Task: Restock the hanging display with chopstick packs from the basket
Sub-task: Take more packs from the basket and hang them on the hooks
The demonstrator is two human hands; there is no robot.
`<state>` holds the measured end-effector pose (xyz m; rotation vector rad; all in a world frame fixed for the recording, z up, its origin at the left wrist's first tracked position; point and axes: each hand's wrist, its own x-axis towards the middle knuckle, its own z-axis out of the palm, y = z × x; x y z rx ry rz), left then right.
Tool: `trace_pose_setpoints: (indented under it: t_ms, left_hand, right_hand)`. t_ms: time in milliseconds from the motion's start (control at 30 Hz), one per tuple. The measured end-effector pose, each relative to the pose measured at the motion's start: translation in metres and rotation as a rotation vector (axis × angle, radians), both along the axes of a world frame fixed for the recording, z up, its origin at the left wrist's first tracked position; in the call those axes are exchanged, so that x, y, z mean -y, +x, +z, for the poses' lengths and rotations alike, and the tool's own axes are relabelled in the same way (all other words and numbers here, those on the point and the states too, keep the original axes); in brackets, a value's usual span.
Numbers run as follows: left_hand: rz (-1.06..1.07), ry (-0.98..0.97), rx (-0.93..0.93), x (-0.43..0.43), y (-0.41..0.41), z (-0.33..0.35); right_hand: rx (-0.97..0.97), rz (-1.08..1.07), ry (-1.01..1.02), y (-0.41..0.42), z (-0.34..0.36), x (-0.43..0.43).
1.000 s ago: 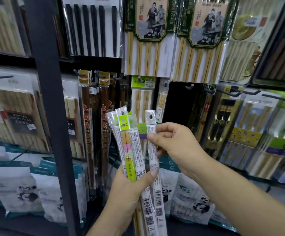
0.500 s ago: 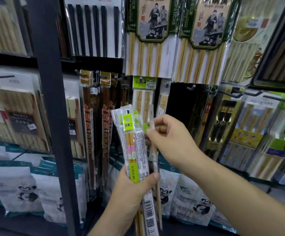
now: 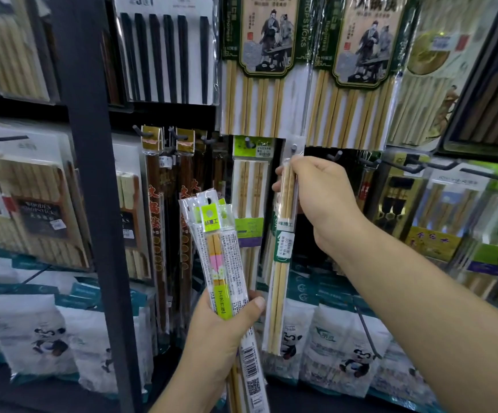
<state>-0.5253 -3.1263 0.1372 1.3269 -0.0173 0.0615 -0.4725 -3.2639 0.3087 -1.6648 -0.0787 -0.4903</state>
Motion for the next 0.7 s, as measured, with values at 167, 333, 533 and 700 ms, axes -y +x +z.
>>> trace_pose_setpoints:
  t_ms: [167, 333, 533, 700]
  left_hand:
    - [-0.006, 0.005, 0.014, 0.0, 0.0, 0.001]
    - [-0.006, 0.015, 0.035, -0.001, 0.0, 0.0]
    - [-0.04, 0.007, 0.023, 0.0, -0.001, -0.001]
    - [-0.046, 0.071, 0.014, 0.004, -0.001, -0.004]
  right_hand:
    - [-0.026, -0.028, 0.027, 0.006, -0.005, 0.001]
    - [0.004, -0.13, -0.137, 0.02, -0.012, 0.006]
    - [0.067, -0.269, -0.24, 0.011, -0.04, 0.013]
    - [0.025, 0.193, -0.369, -0.016, -0.063, -0.006]
